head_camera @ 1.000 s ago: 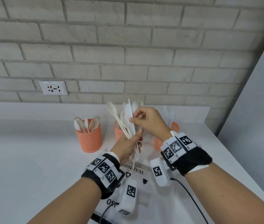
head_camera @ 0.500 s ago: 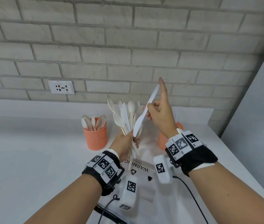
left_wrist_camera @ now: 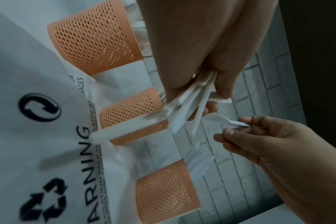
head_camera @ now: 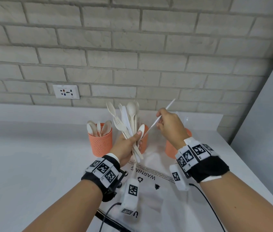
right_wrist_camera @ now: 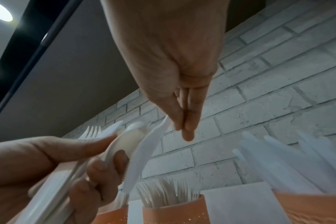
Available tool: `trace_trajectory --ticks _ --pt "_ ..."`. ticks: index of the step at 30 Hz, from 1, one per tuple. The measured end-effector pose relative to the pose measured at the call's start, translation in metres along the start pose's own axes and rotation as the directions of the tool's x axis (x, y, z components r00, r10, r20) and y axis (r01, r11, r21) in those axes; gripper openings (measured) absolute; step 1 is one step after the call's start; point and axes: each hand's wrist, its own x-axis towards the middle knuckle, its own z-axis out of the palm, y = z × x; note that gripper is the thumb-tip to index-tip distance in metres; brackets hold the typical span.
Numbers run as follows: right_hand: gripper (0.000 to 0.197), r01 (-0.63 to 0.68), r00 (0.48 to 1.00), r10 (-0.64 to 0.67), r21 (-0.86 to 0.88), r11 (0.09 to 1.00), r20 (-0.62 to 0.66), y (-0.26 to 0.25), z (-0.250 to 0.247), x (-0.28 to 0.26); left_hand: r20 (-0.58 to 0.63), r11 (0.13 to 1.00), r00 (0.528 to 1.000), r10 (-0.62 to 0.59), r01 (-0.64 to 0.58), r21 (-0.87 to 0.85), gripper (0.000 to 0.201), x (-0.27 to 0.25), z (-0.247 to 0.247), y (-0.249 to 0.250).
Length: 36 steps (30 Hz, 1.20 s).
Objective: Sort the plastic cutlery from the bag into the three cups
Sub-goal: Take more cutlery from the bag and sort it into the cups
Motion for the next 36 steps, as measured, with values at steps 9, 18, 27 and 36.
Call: trace_trajectory --ticks 9,18,27,36 --pt "0.045 -0.101 0.989 0.072 -0.227 0.969 -0.130 -0.011 -0.007 0.001 -0.012 0.998 1.000 0.000 0.001 0.064 0.036 -0.002 -0.006 0.002" --pt "0.020 -0.133 0.980 0.054 0.429 0.893 0.191 -0.045 0.026 -0.011 0.070 0.967 0.995 0.077 -0.092 0.239 0.026 -0.012 0.015 0.000" --pt "0.015 -0.247 0.962 0.247 0.752 0.611 0.115 -0.030 0.005 -0.001 0.152 0.996 0.988 0.023 -0.036 0.084 0.036 -0.012 0.013 -0.004" --pt "0.015 -0.012 0.901 0.359 0.812 0.583 -0.244 0.028 -0.037 0.018 0.115 0.998 0.993 -0.021 0.014 0.060 0.040 -0.005 0.021 -0.012"
